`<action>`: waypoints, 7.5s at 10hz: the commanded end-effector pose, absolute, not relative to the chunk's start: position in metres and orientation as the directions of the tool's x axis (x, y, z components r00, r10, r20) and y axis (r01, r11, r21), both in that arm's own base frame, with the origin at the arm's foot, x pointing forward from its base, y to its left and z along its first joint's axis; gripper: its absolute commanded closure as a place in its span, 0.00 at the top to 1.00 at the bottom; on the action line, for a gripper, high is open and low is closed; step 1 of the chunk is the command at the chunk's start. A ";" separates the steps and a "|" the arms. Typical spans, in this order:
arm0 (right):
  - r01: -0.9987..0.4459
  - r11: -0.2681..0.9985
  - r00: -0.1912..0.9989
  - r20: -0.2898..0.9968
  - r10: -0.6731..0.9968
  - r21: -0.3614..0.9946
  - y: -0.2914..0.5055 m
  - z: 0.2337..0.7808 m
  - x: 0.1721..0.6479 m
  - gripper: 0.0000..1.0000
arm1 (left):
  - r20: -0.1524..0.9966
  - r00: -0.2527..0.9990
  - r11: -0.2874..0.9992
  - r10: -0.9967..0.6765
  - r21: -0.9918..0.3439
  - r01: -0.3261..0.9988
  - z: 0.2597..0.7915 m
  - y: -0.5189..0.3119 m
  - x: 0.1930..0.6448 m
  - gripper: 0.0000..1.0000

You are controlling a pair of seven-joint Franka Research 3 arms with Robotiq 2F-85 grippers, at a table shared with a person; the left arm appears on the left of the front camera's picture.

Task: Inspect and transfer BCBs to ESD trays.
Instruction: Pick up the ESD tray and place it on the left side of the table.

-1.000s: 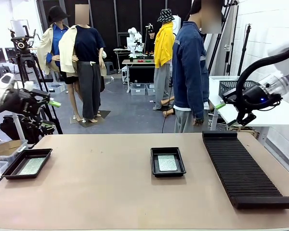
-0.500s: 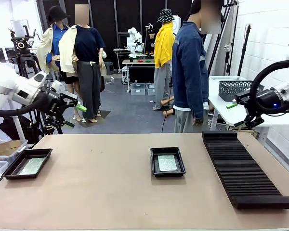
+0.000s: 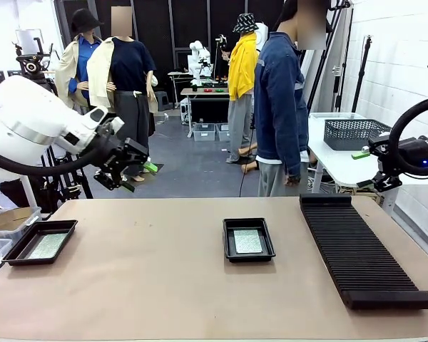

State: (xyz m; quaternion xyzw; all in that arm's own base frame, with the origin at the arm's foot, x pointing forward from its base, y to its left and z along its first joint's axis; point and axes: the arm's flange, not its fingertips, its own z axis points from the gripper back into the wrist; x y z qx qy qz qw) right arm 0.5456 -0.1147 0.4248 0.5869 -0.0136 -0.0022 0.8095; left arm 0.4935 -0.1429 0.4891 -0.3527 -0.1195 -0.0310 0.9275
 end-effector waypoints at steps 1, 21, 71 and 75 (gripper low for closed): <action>-0.009 0.263 0.999 0.020 -0.040 0.965 -0.125 0.422 0.554 1.00 | 0.238 0.971 0.793 0.014 -0.594 0.134 0.485 -0.171 0.489 1.00; 0.041 0.357 0.988 0.015 -0.154 0.933 -0.137 0.419 0.547 1.00 | 0.207 0.978 0.922 0.012 -0.380 0.069 0.363 -0.352 0.553 1.00; 0.041 0.357 0.988 0.015 -0.154 0.933 -0.137 0.419 0.547 1.00 | 0.203 0.979 0.954 -0.036 -0.286 0.094 0.344 -0.316 0.532 0.00; 0.041 0.357 0.988 0.015 -0.154 0.933 -0.137 0.419 0.547 1.00 | 0.212 0.977 0.956 0.017 -0.288 0.046 0.352 -0.263 0.532 0.00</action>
